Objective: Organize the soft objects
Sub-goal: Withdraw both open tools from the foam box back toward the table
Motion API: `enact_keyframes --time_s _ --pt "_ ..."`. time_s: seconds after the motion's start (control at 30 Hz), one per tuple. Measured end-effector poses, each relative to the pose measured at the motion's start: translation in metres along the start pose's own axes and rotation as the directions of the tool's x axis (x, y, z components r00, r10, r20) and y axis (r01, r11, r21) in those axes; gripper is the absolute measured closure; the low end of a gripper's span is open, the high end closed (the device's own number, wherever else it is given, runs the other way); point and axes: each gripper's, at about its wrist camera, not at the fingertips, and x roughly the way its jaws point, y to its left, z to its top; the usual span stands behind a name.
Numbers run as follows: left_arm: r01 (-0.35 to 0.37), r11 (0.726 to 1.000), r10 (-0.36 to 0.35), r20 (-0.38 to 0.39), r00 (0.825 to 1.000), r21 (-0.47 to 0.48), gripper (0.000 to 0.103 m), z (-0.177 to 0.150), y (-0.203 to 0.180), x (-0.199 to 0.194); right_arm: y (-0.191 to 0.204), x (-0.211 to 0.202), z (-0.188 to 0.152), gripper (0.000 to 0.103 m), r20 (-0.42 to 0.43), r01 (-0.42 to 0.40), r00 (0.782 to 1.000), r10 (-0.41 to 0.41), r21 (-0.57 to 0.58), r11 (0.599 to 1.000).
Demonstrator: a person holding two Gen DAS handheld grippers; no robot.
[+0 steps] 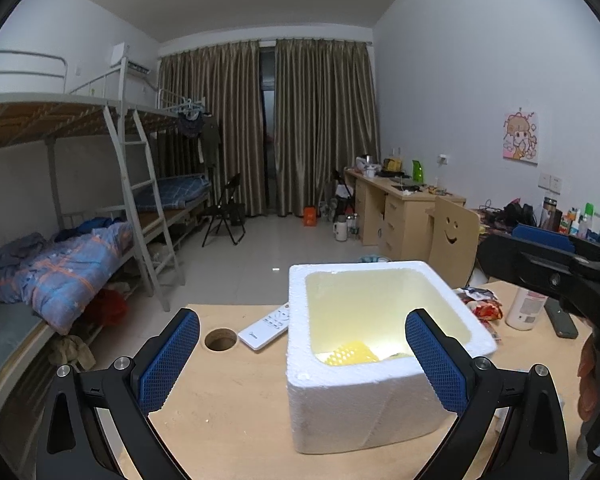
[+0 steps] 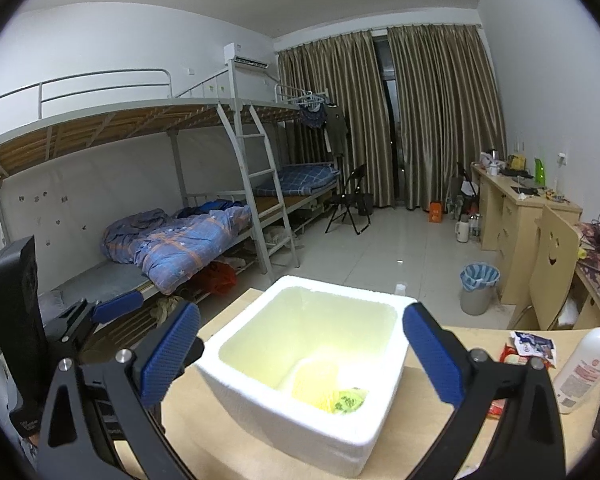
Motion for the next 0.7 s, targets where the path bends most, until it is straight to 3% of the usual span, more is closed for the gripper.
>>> enact_keyframes --time_s 0.7 --pt "0.070 0.998 -0.070 0.113 0.991 0.006 0.000 -0.023 -0.031 -0.148 0.055 -0.134 -0.033 0.000 0.141 0.054 0.989 -0.053 -0.005 0.999"
